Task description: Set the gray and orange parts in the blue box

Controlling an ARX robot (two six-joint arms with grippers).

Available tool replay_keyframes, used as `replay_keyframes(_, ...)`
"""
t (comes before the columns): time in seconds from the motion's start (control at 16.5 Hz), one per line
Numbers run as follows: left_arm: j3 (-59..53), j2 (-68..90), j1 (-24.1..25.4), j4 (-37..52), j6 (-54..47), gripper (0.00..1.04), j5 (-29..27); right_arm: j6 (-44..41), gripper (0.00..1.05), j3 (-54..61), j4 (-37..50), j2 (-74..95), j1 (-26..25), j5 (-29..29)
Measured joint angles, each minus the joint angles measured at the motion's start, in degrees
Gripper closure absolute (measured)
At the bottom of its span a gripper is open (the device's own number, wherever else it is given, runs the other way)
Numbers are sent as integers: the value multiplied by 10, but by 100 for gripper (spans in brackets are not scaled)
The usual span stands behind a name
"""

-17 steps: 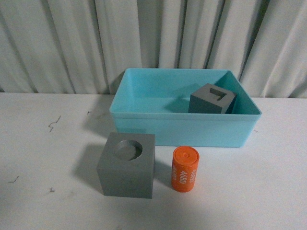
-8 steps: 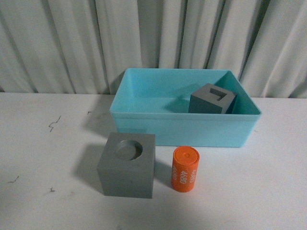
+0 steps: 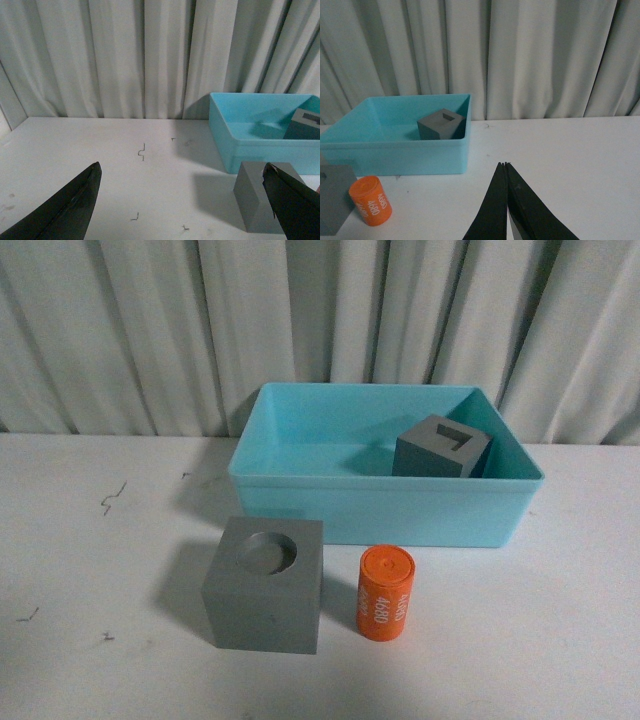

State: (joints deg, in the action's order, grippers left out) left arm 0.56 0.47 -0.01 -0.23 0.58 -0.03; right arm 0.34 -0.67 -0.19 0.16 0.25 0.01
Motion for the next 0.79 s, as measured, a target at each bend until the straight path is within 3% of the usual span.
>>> replay_keyframes(0.06, 0, 0, 0, 0, 0, 7, 0, 0, 103, 0, 0, 0, 0, 0)
replay_keyframes(0.12, 0, 0, 0, 0, 0, 7, 0, 0, 97, 0, 0, 0, 0, 0)
replay_keyframes(0.61, 0, 0, 0, 0, 0, 7, 0, 0, 9, 0, 0, 0, 0, 0)
replay_keyframes(0.67, 23, 18, -13, -75, 24, 7, -34, 0, 6, 0, 0, 0, 0, 0)
replay_keyframes(0.73, 88, 154, -58, -145, 91, 7, -111, 0, 7, 0, 0, 0, 0, 0)
replay_keyframes(0.79, 140, 273, -83, -88, 139, 7, -144, 0, 6, 0, 0, 0, 0, 0)
